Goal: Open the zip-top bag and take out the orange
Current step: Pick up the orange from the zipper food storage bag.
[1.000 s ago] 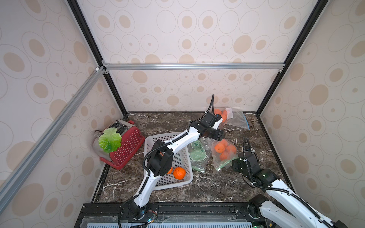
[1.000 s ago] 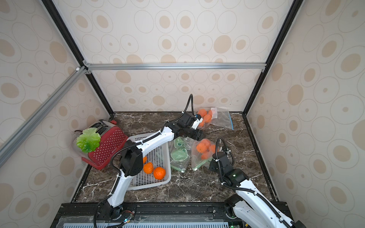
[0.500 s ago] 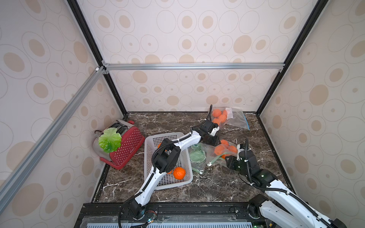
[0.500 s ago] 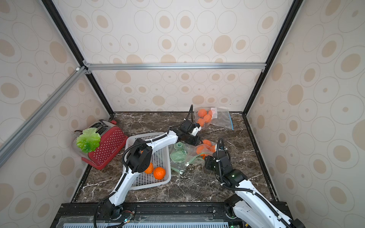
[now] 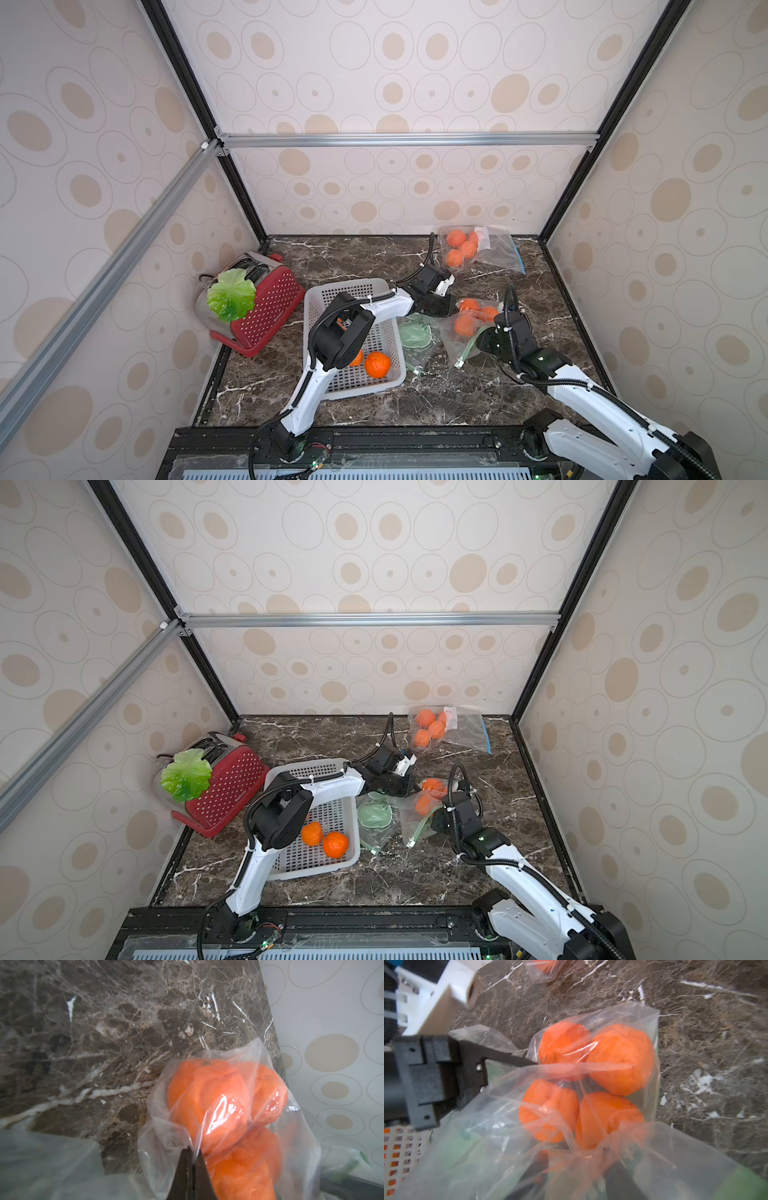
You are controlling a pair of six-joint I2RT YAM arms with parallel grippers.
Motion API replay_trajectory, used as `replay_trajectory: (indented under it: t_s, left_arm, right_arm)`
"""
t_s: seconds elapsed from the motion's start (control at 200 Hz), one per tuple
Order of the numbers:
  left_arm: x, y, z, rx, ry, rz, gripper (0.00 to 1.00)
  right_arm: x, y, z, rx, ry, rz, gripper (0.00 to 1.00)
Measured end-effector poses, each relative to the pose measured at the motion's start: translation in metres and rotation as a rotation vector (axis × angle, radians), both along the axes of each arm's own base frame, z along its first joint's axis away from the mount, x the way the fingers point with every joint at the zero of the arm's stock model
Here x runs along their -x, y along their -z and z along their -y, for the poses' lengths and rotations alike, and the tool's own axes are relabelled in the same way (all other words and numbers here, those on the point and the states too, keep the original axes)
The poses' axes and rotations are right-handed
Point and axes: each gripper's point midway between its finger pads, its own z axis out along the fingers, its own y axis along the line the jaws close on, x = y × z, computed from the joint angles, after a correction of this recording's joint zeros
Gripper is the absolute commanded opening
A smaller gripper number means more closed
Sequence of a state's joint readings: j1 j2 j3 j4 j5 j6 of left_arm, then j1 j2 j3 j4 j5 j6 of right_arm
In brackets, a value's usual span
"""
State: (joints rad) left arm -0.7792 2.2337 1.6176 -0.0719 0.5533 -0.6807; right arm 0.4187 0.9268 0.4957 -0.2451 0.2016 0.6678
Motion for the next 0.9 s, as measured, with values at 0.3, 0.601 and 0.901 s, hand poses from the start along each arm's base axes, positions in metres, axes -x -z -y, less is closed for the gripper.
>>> replay_trajectory:
  t_s: [0.3,0.601,0.901]
  left_arm:
    - [0.025,-0.034,0.013,0.072,0.031,0.010,0.00]
    - [0.024,-0.032,0.011,0.055,0.016,0.015,0.00]
    - [0.019,-0.020,0.008,0.018,-0.009,0.024,0.00]
  right_arm:
    - [-0.009,-0.016,0.012,-0.037,-0.028,0.012,0.42]
    - [0.016,-0.019,-0.027,-0.174,-0.250,-0.040,0.35]
    - [0.031,-0.008,-0.059,-0.296,-0.391,-0.191,0.37]
